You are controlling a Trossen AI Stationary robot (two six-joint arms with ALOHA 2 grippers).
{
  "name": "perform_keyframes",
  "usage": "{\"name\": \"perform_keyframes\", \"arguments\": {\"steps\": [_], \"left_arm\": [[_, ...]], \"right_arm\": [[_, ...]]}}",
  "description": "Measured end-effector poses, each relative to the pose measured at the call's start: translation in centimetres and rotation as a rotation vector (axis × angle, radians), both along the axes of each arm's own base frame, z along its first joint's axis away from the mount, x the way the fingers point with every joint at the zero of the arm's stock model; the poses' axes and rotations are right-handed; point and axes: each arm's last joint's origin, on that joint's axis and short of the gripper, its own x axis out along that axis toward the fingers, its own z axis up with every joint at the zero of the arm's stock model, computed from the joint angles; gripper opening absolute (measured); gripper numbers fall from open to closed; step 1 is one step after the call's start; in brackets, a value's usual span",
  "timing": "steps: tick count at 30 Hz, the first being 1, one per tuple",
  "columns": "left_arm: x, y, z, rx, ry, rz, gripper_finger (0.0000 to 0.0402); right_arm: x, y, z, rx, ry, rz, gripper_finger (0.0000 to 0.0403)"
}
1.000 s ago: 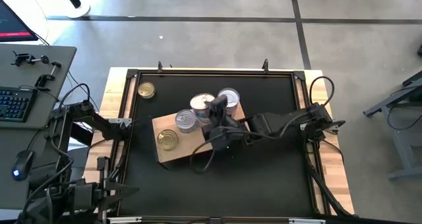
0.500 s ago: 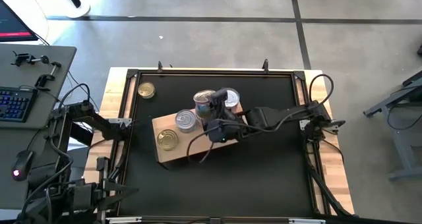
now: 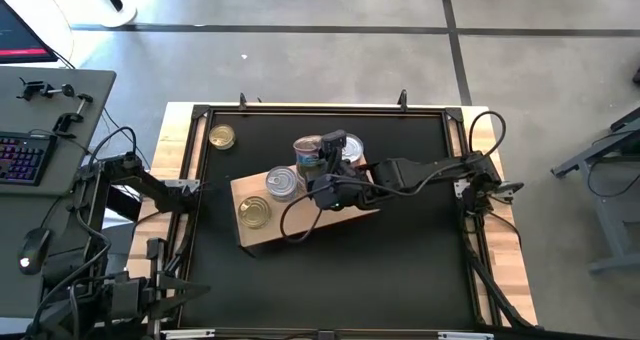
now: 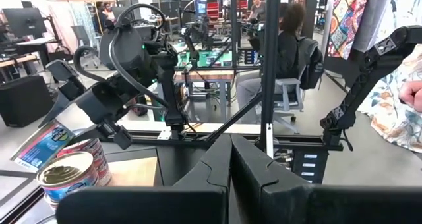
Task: Stack canned seafood by type on shelf
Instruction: Stack the blue tuna can on the top of the other blue tuna can on the shelf
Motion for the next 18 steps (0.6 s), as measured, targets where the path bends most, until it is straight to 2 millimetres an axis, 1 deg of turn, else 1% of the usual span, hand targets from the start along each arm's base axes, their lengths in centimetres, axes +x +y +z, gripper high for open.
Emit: {"name": "perform_keyframes", "arguments": {"steps": [7,13,18], "left_arm": [[0.0,0.0,0.0,0.004,0.001,0.0,0.0],[0.0,0.0,-0.1,0.009,0.003,0.0,0.0],[0.0,0.0,-0.1,0.009,0.003,0.0,0.0]], "right_arm": [[0.1,-0.1,-0.1,0.01,0.005,0.008,0.0206],[0.2,-0.4,-1.2,0.0,0.043,-0.002,0.0206],[0.3,-0.3,-1.9,0.014,0.067,0.016,0.0206]]}}
